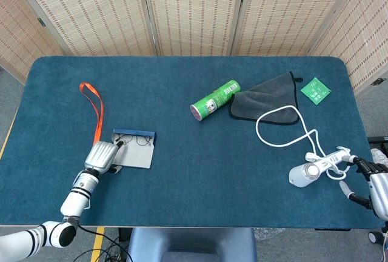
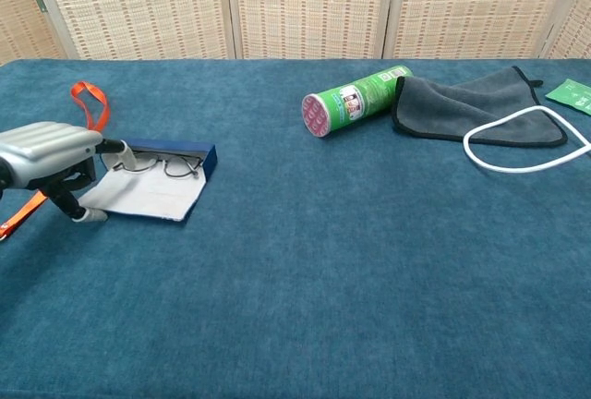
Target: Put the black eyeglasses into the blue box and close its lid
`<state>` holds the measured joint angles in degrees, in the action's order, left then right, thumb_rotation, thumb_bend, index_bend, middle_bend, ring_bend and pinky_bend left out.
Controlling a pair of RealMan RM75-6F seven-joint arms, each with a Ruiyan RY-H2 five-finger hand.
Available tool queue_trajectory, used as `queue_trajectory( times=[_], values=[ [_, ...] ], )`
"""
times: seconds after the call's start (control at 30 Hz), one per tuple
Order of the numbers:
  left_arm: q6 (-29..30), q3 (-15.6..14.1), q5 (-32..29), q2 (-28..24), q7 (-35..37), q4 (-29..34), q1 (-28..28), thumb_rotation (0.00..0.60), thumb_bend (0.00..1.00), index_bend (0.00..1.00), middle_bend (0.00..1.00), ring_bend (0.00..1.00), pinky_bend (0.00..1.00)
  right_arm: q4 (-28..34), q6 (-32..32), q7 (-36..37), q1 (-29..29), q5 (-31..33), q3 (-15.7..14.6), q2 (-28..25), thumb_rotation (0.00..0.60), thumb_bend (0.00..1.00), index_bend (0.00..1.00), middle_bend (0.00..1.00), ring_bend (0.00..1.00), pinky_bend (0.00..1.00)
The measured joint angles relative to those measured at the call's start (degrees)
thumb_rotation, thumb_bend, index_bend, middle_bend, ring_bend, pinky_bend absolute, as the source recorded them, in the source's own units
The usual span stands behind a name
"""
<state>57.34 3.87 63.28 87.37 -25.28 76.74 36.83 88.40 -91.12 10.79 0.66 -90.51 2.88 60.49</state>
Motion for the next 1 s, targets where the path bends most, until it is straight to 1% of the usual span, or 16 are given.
queue_trajectory(
  times=[0.27, 0.37, 0.5, 0.63, 0.7, 0.83, 1.0],
  values=[
    [0.51, 1.63, 0.52, 0.36, 2.33, -0.83, -0.02, 0.600, 0.35, 0.34, 0.94, 0.98, 1.00, 0.01, -0.01, 0.05, 0.03, 0.08, 0.06, 0.00, 0.600, 0.29, 0.29, 0.40, 0.49, 0.43],
    [1.13, 2.16, 1.43, 0.86, 4.08, -1.61, -0.10, 0.600, 0.35, 0.39, 0.94, 0.98, 1.00, -0.11, -0.03, 0.11, 0.00, 0.14, 0.06, 0.03, 0.600, 0.28, 0.29, 0.40, 0.49, 0.43],
    [2.30, 2.35, 4.20, 1.78, 6.64, -3.12, -0.22, 0.600, 0.36, 0.48, 0.94, 0.98, 1.00, -0.22, -0.02, 0.20, 0.02, 0.14, 0.08, 0.07, 0.600, 0.29, 0.29, 0.40, 0.49, 0.43],
    [3.17, 2.08, 7.13, 3.28, 9.15, -5.13, -0.31, 0.600, 0.40, 0.55, 0.94, 0.98, 1.00, -0.33, 0.07, 0.28, 0.08, 0.16, 0.09, 0.12, 0.600, 0.29, 0.29, 0.40, 0.49, 0.43],
    [3.30, 1.80, 8.04, 4.04, 9.63, -6.05, -0.33, 0.600, 0.42, 0.56, 0.94, 0.98, 1.00, -0.32, 0.00, 0.29, 0.05, 0.19, 0.12, 0.07, 0.600, 0.29, 0.29, 0.40, 0.49, 0.43],
    [2.59, 1.42, 8.28, 4.49, 8.77, -6.47, -0.23, 0.600, 0.49, 0.58, 0.94, 0.98, 1.00, -0.36, -0.25, 0.32, -0.08, 0.23, 0.16, -0.02, 0.600, 0.28, 0.29, 0.40, 0.49, 0.43],
    [2.61, 1.33, 8.49, 4.73, 7.28, -6.05, -0.35, 0.600, 0.53, 0.62, 0.96, 0.99, 1.00, -0.48, -0.38, 0.47, -0.24, 0.29, 0.11, 0.00, 0.600, 0.29, 0.29, 0.40, 0.49, 0.43]
  ],
)
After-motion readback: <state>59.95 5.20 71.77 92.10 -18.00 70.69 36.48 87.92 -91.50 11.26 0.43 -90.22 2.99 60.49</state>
